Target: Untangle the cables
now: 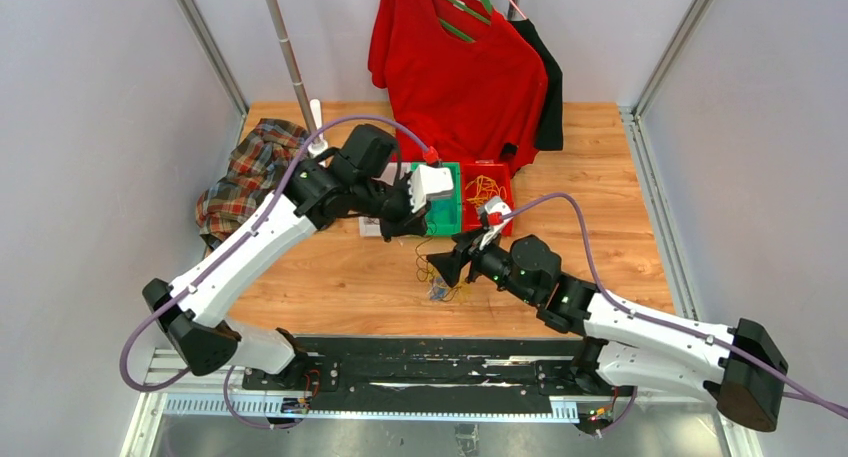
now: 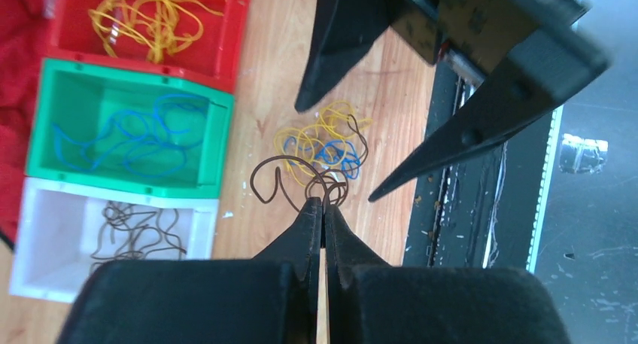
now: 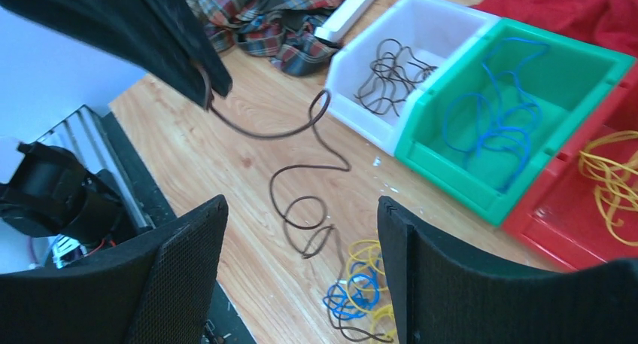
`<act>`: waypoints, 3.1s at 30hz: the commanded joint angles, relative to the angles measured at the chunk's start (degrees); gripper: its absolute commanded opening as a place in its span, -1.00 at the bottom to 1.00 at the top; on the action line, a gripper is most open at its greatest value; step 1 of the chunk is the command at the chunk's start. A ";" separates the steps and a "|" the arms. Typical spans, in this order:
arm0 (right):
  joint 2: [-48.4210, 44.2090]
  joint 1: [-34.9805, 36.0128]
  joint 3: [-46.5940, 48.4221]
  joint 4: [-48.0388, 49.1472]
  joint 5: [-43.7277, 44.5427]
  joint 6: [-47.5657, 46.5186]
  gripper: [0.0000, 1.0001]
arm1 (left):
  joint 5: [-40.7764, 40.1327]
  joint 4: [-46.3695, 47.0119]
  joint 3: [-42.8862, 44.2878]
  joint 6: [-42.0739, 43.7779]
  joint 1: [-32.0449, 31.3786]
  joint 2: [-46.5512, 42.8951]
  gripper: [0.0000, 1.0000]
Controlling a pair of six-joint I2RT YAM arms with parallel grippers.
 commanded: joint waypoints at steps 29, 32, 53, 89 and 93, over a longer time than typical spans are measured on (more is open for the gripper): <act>19.30 -0.44 1.52 13.80 -3.66 3.77 -0.15 | -14.85 -2.52 29.05 -1.43 0.05 -7.53 -0.99; 18.11 -0.44 2.60 12.26 -4.18 2.89 -0.58 | -17.48 -1.52 22.04 -0.64 0.05 -11.10 -0.99; 24.32 3.22 6.34 8.41 -6.94 -5.35 0.01 | -38.16 1.47 -20.38 14.95 5.54 -31.71 -0.99; 22.14 3.08 -1.66 10.93 7.43 -2.03 -0.10 | -3.86 2.94 -26.71 31.65 14.29 8.21 0.53; 17.75 2.60 -4.24 10.09 9.12 -1.00 -0.12 | -3.67 4.88 -26.86 34.03 13.82 10.99 0.48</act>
